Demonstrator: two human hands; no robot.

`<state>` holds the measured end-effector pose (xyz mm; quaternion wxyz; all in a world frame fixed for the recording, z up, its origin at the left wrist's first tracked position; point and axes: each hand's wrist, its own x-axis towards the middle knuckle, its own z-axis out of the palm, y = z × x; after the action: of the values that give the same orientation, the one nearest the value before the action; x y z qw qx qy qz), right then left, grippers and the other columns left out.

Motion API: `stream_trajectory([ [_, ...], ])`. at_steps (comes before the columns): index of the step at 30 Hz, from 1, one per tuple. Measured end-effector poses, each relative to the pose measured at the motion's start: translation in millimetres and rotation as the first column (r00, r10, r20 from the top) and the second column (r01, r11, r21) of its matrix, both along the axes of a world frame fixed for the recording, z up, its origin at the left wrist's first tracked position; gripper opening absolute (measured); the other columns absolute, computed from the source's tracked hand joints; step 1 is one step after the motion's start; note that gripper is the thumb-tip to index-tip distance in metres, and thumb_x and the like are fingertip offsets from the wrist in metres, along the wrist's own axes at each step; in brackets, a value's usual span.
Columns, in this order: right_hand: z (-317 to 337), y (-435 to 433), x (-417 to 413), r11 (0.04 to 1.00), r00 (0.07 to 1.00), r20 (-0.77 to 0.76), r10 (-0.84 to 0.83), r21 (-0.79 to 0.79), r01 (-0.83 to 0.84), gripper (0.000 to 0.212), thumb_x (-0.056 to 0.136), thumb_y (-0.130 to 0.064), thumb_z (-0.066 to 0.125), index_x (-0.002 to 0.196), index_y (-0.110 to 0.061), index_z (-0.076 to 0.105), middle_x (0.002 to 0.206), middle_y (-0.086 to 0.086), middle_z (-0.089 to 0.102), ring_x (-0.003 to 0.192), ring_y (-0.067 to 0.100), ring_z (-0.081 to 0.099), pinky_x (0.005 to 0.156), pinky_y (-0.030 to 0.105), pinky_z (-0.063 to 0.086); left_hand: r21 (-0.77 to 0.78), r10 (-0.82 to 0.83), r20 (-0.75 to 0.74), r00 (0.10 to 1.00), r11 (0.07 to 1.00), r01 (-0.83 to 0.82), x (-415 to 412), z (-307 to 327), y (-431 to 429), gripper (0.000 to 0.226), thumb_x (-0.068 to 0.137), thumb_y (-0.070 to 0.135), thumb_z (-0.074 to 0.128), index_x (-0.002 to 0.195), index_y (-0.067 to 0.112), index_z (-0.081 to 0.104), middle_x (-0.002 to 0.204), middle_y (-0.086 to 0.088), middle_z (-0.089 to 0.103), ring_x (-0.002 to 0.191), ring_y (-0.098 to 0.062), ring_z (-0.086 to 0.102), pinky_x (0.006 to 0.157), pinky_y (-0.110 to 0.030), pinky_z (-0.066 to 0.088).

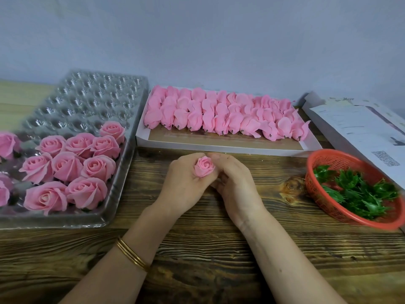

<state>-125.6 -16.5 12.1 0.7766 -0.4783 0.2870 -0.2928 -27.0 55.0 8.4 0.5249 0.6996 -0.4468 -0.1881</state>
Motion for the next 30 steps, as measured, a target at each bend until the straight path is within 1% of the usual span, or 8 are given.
stream_trajectory([
  [2, -0.7, 0.4, -0.1, 1.0, 1.0, -0.002, -0.01, 0.003, 0.01, 0.038, 0.07, -0.025, 0.074, 0.102, -0.003, 0.07, 0.086, 0.008, 0.074, 0.083, 0.016, 0.071, 0.068, 0.023, 0.054, 0.011, 0.001, 0.031, 1.0, 1.0, -0.001, -1.5, 0.4, 0.5, 0.018, 0.089, 0.026, 0.07, 0.073, 0.033, 0.066, 0.07, 0.018, 0.068, 0.067, -0.001, 0.062, 0.057, -0.013, 0.043],
  [5, -2.1, 0.3, 0.1, 1.0, 1.0, -0.014, -0.015, -0.002, 0.015, 0.035, 0.074, -0.018, 0.073, 0.105, 0.0, 0.069, 0.087, 0.009, 0.073, 0.085, 0.018, 0.07, 0.072, 0.025, 0.055, 0.03, 0.004, 0.05, 0.999, 1.0, -0.006, -2.2, 1.0, 2.0, 0.036, 0.088, 0.022, 0.071, 0.062, 0.043, 0.059, 0.064, 0.026, 0.063, 0.065, 0.005, 0.06, 0.055, -0.009, 0.04],
  [8, -2.1, 1.0, 0.8, 1.0, 1.0, -0.017, -0.016, 0.0, 0.016, 0.038, 0.07, -0.02, 0.073, 0.103, 0.001, 0.07, 0.086, 0.01, 0.073, 0.082, 0.017, 0.07, 0.072, 0.024, 0.055, 0.05, 0.011, 0.064, 0.998, 0.999, -0.015, -3.0, 2.0, 2.7, 0.034, 0.087, 0.022, 0.072, 0.064, 0.043, 0.059, 0.064, 0.026, 0.064, 0.067, 0.004, 0.061, 0.057, -0.01, 0.042],
  [9, -2.0, 1.1, 0.9, 1.0, 1.0, -0.017, -0.017, -0.004, 0.017, 0.039, 0.07, -0.021, 0.073, 0.102, 0.001, 0.07, 0.086, 0.011, 0.074, 0.082, 0.017, 0.07, 0.073, 0.024, 0.054, 0.053, 0.016, 0.068, 0.998, 0.998, -0.02, -3.1, 2.4, 2.6, 0.028, 0.087, 0.023, 0.072, 0.068, 0.041, 0.063, 0.066, 0.023, 0.066, 0.069, 0.002, 0.063, 0.058, -0.012, 0.044],
  [12, -2.9, 0.5, 0.7, 1.0, 1.0, -0.014, -0.012, -0.025, 0.012, 0.04, 0.07, -0.022, 0.073, 0.101, 0.003, 0.072, 0.09, 0.014, 0.074, 0.086, 0.019, 0.071, 0.076, 0.026, 0.054, 0.064, 0.021, 0.054, 0.998, 0.998, -0.024, -3.3, 3.7, 2.4, 0.005, 0.088, 0.024, 0.07, 0.089, 0.025, 0.075, 0.079, 0.011, 0.073, 0.079, -0.005, 0.067, 0.072, -0.033, 0.056],
  [15, -3.1, 0.5, 0.4, 0.999, 1.0, -0.012, -0.003, -0.033, 0.003, 0.04, 0.072, -0.022, 0.073, 0.102, 0.003, 0.073, 0.094, 0.017, 0.075, 0.09, 0.022, 0.071, 0.081, 0.029, 0.054, 0.075, 0.031, 0.07, 0.997, 0.997, -0.036, -4.3, 5.9, 2.8, 0.012, 0.09, 0.025, 0.069, 0.098, 0.02, 0.076, 0.085, 0.008, 0.074, 0.084, -0.01, 0.068, 0.078, -0.041, 0.057],
  [22, -5.0, -0.1, -1.6, 0.993, 0.999, -0.047, -0.016, -0.117, 0.01, 0.022, 0.091, -0.014, 0.066, 0.103, 0.003, 0.074, 0.099, 0.018, 0.075, 0.097, 0.025, 0.07, 0.089, 0.034, 0.053, 0.065, 0.053, 0.074, 0.996, 0.996, -0.058, -5.9, 7.3, 3.4, 0.015, 0.09, 0.027, 0.067, 0.098, 0.018, 0.076, 0.084, 0.007, 0.073, 0.082, -0.01, 0.068, 0.077, -0.041, 0.056],
  [30, -4.6, 0.9, -1.1, 0.991, 0.998, -0.051, -0.025, -0.135, 0.018, 0.021, 0.09, -0.013, 0.066, 0.102, 0.002, 0.075, 0.098, 0.017, 0.075, 0.097, 0.025, 0.07, 0.092, 0.037, 0.053, 0.054, 0.075, 0.082, 0.994, 0.995, -0.079, -6.1, 5.4, 3.0, 0.013, 0.089, 0.025, 0.069, 0.098, 0.018, 0.076, 0.084, 0.008, 0.073, 0.081, -0.008, 0.067, 0.076, -0.038, 0.057],
])
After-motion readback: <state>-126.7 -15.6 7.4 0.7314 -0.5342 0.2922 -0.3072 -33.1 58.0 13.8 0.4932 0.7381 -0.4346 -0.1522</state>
